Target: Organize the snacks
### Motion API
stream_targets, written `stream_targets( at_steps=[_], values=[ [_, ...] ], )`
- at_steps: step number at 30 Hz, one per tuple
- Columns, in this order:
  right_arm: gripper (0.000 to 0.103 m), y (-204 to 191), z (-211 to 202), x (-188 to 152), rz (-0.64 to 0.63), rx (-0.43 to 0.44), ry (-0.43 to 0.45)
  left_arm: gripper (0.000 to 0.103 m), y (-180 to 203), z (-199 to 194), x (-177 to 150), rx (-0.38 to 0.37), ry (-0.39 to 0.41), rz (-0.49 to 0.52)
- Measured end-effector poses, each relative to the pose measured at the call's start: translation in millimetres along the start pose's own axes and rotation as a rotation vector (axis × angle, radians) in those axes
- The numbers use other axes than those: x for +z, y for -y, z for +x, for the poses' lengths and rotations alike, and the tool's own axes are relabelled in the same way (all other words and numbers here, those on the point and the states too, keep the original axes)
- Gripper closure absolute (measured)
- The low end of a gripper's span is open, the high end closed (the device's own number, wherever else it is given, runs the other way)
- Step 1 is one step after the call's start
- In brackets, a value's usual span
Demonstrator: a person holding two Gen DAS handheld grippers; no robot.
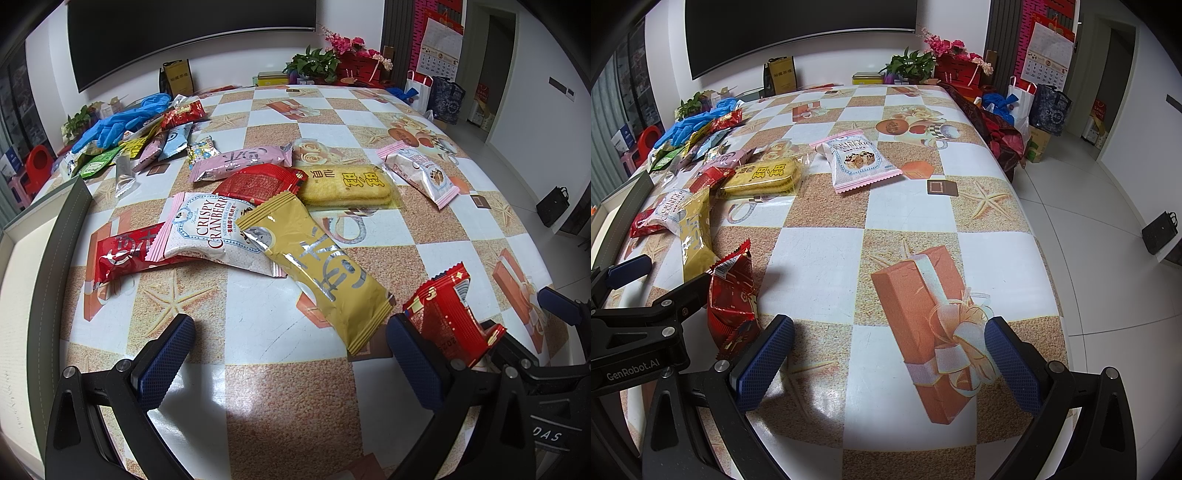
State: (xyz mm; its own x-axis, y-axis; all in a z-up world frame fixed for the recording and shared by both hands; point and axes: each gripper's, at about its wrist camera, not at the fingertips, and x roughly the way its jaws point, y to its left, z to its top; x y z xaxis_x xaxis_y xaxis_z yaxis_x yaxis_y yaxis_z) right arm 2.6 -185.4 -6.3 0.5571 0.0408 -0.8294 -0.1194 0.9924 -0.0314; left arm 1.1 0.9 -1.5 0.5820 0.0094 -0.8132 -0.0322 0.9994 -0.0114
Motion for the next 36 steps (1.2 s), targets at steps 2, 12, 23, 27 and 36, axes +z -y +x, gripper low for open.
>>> stream_targets(
  at_steps=[2,12,23,27,36],
  values=[
    [0.000,0.3,1.7,2.2,0.000,0.000,0.000,0.000,0.0,-0.1,-0.1,0.000,0.000,0.000],
    [0.000,0.4,1.8,2.4,0.000,0.000,0.000,0.000,0.0,0.0,0.0,0.000,0.000,0.000],
    [0.000,0.5,1.6,2.0,0.000,0.000,0.000,0.000,-0.5,-0.1,-0.2,0.000,0.000,0.000],
    [0.000,0.6,1.9,2.3,0.000,0.001,0.000,0.000,-0.5,-0.1,-0.3,0.000,0.000,0.000],
    [0.000,0.5,0.8,0.9,-0.001,0.000,0.000,0.000,-0.3,0.0,-0.4,0.000,0.000,-0.001]
  ],
)
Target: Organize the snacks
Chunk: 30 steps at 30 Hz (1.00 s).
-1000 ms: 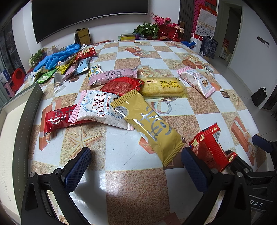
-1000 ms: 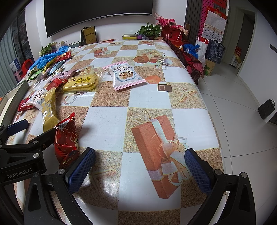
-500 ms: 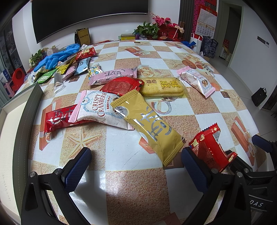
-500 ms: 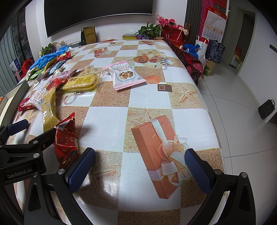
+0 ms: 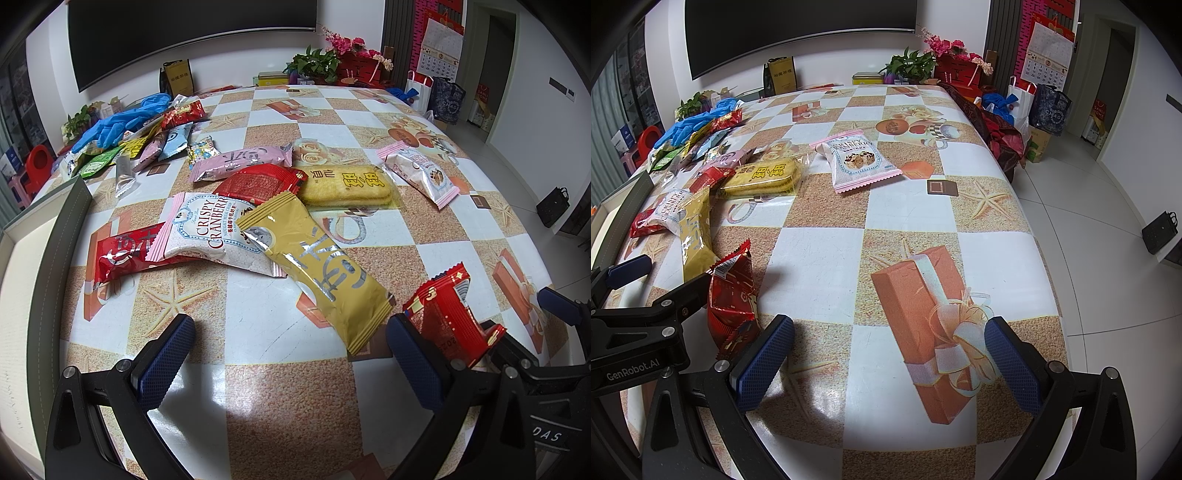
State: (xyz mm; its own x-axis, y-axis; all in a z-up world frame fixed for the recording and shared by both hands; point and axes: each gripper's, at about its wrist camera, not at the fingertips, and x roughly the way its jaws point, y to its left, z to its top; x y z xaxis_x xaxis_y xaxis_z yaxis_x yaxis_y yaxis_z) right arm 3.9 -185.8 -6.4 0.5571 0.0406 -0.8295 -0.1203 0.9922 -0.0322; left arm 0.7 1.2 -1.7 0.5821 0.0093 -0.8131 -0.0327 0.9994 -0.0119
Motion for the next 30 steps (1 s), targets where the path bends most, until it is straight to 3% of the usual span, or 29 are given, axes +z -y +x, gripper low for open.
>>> stream_targets(
  at_steps=[30],
  values=[
    [0.000,-0.5,-0.1,-0.1,0.003,0.002,-0.001,0.000,0.1,0.0,0.1,0.000,0.000,0.000]
  ],
)
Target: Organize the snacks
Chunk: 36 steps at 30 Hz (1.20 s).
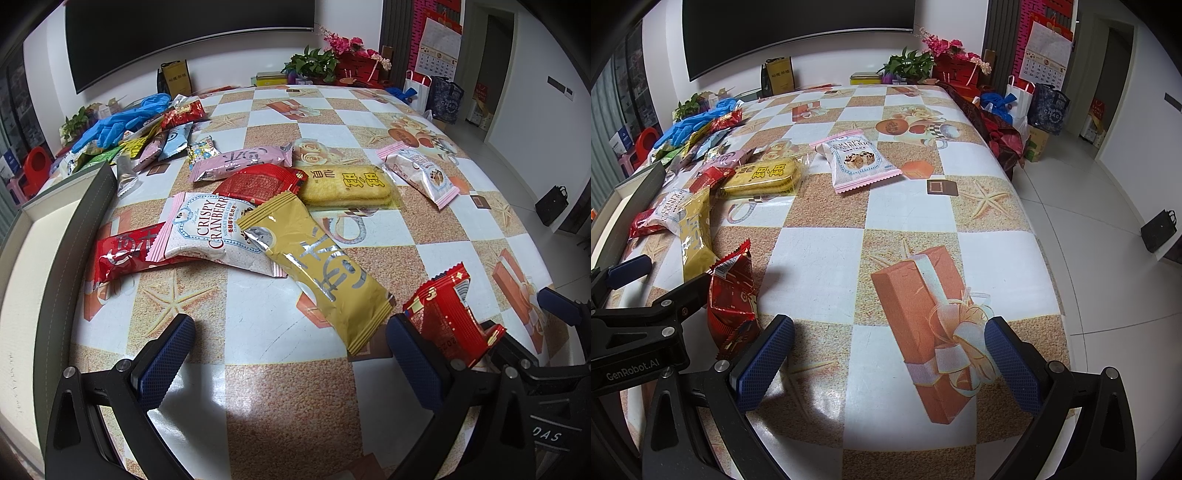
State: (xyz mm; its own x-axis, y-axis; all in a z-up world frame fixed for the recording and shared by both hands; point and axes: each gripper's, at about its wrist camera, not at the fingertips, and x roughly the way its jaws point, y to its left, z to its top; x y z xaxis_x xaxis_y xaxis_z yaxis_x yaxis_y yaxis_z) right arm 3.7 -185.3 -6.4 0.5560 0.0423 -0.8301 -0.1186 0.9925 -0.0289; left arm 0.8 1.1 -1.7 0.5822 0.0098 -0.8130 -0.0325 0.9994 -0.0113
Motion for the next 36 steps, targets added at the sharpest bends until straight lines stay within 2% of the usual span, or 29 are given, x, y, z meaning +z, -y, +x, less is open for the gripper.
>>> stream_targets(
  at_steps=[21,25,31,34,36],
  values=[
    [0.000,-0.2,0.2,0.7,0.000,0.000,0.000,0.000,-1.4,-3.0,-4.4,0.010,-0.001,-0.004],
    [0.000,-0.1,1.2,3.9,-0.012,0.010,-0.036,0.000,-6.1,-14.9,-18.5,-0.076,-0.013,0.111],
    [0.000,-4.9,-8.6,-10.0,-0.036,0.020,-0.017,0.000,-14.8,-20.2,-24.2,-0.067,-0.036,0.088],
    [0.000,-2.8,-10.9,-13.4,-0.043,0.043,-0.010,0.003,-9.1,-28.2,-24.6,-0.095,-0.001,0.024],
    [0.000,0.1,-14.1,-17.1,-0.035,0.023,-0.007,0.005,4.2,-33.1,-21.4,-0.094,0.022,0.057]
  ],
)
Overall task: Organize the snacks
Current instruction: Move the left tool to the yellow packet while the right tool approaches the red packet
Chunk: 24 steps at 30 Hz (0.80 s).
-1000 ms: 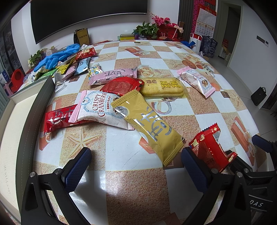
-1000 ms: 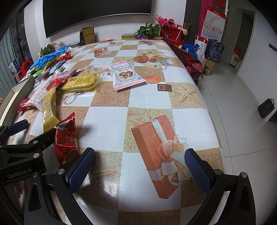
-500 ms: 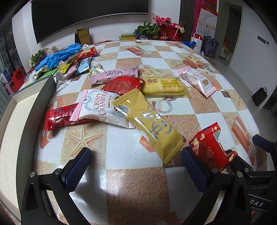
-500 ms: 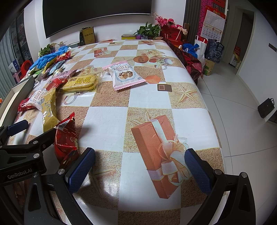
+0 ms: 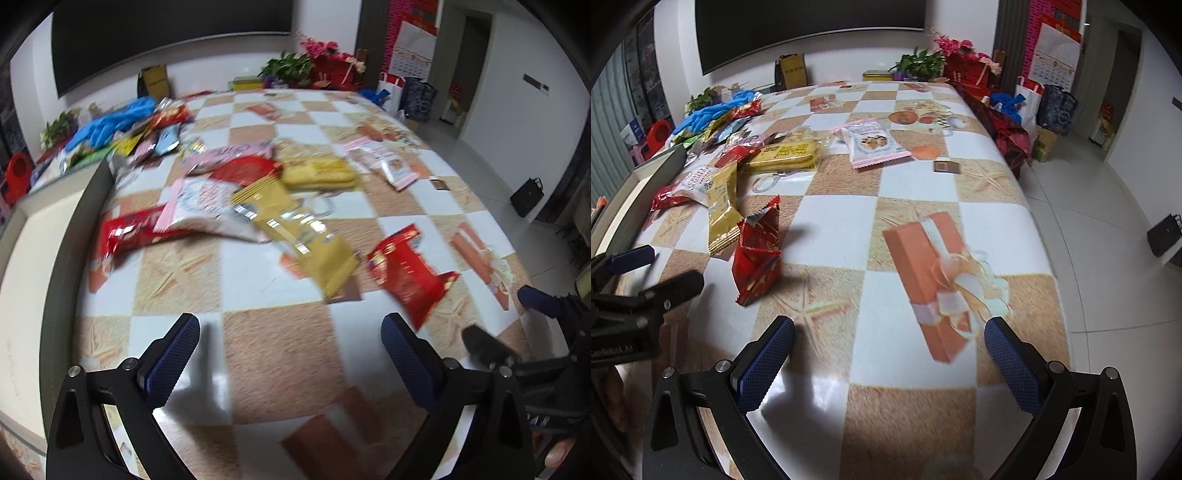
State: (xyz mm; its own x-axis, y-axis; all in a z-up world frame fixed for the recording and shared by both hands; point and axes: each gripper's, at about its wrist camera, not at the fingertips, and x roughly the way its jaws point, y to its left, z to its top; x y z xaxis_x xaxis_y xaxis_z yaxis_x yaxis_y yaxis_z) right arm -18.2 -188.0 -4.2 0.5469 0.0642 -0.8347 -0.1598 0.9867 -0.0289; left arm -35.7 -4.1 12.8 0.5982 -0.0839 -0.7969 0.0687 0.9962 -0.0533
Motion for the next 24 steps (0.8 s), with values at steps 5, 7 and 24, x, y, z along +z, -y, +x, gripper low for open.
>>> stream_targets(
  at_steps=[5,7,24],
  values=[
    [0.000,7.7,-10.2,-13.5,0.024,0.001,0.010,0.015,-6.0,15.6,31.9,-0.044,-0.035,-0.159],
    [0.000,7.5,-9.5,-13.2,0.026,-0.001,0.010,0.024,-12.2,28.9,40.2,-0.034,-0.080,-0.216],
    [0.000,-5.6,-46.4,-18.4,-0.045,0.092,0.170,0.090,-26.5,-0.4,-0.5,0.007,-0.029,-0.024]
  ],
)
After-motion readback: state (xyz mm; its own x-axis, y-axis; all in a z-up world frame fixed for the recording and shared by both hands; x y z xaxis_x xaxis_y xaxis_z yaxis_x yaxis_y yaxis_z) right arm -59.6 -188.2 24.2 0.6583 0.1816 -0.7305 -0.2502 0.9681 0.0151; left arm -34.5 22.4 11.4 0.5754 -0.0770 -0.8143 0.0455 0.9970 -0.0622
